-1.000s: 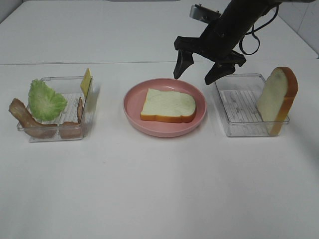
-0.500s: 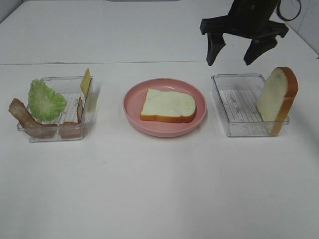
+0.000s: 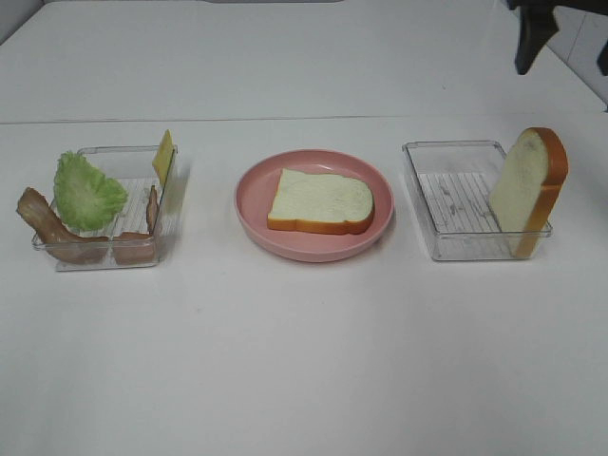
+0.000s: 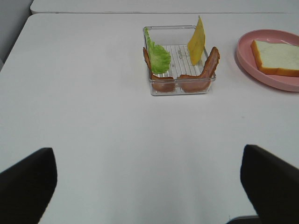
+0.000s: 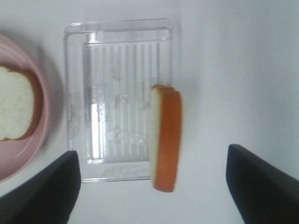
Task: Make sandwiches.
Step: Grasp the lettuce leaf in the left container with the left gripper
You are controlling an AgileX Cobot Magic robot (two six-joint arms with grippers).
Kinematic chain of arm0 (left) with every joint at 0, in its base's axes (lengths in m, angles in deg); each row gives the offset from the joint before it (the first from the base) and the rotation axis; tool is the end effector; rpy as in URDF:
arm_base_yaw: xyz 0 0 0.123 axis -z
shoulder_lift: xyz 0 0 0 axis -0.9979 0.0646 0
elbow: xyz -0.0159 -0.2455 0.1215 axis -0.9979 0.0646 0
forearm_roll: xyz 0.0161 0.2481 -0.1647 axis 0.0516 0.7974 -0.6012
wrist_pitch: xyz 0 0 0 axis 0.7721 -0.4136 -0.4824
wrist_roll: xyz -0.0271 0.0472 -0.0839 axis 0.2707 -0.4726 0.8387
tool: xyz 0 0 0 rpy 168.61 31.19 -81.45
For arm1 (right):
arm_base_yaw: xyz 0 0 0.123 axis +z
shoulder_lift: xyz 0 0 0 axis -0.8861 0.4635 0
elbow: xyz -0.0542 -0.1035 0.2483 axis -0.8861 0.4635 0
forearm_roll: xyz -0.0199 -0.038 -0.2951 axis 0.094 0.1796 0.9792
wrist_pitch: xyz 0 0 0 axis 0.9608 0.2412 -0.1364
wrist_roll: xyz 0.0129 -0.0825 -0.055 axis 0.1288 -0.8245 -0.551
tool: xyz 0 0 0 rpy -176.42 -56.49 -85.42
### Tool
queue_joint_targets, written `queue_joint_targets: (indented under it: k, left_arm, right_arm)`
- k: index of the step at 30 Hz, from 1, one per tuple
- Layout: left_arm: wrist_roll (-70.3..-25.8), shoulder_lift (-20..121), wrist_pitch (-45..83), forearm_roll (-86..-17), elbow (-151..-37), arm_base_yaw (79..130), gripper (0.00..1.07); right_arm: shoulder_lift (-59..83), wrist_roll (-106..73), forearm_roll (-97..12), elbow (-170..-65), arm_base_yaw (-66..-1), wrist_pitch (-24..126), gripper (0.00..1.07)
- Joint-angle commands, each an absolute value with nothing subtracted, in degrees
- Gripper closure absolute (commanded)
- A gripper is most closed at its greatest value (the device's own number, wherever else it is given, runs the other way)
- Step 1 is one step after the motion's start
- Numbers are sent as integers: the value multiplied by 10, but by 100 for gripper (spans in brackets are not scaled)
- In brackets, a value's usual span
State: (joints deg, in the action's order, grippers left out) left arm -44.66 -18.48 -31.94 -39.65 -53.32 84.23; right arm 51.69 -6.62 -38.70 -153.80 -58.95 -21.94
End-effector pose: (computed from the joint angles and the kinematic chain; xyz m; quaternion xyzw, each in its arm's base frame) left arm 0.0514 -0.0021 0.2996 -0.0112 0.8522 -0.0107 0.5230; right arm 0.4551 0.0215 0.2953 0.0093 0.9828 -0.0172 0.1837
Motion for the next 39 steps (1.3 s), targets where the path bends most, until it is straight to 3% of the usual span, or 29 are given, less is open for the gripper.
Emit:
queue_joint_targets:
  k: [1,3,5,7,8,10,11,14,16,17,19,28,33,39]
  left_arm:
    - [-443,-197,-315,-398,-533,841,6]
    - [-443,-197,-315,-398,-533,841,6]
    - [-443,-197,-315,-398,-533,841,6]
    - [-443,-197,-315,-398,-533,841,6]
    - [-443,-197,-315,-398,-533,841,6]
    - [-443,-197,-315,-398,-533,841,6]
    - [-443,-196,-315,-398,-533,841,6]
    - [-443,-196,-315,-398,-533,841,6]
    - [-443,-194,-315,-398,-533,841,6]
    - [-443,-194,-315,-398,-533,841,6]
    - [-443,-194,-315,-398,-533,841,6]
    - [-443,-194,-315,-405,-533,841,6]
    - [-443,-194,-315,-405,-533,841,6]
    - [-443,-194,-315,-401,-533,841,6]
  right_arm:
    - [466,-73,-416,-1513,-605,-289,27]
    - [449,-73,-416,-1496,-603,-289,27]
    - [334,-70,-423,-1370,-603,-288,27]
    - [305,-68,-423,-1340,-603,-286,27]
    - [230,-69,-410,-1261,-603,-276,27]
    - [197,-69,-405,-1230,-603,-270,27]
    - [111,-67,-392,-1156,-603,-258,27]
    - [67,-64,-385,-1122,-603,-253,27]
    - [-94,-53,-375,-1024,-603,-235,27]
    - [-94,-53,-375,-1024,-603,-235,27]
    - [-225,-64,-375,-964,-603,-221,27]
    - [-516,-106,-375,-853,-603,-195,27]
    - [-589,-107,-375,-811,-603,-180,27]
    - [-583,-101,-377,-763,-603,-150,27]
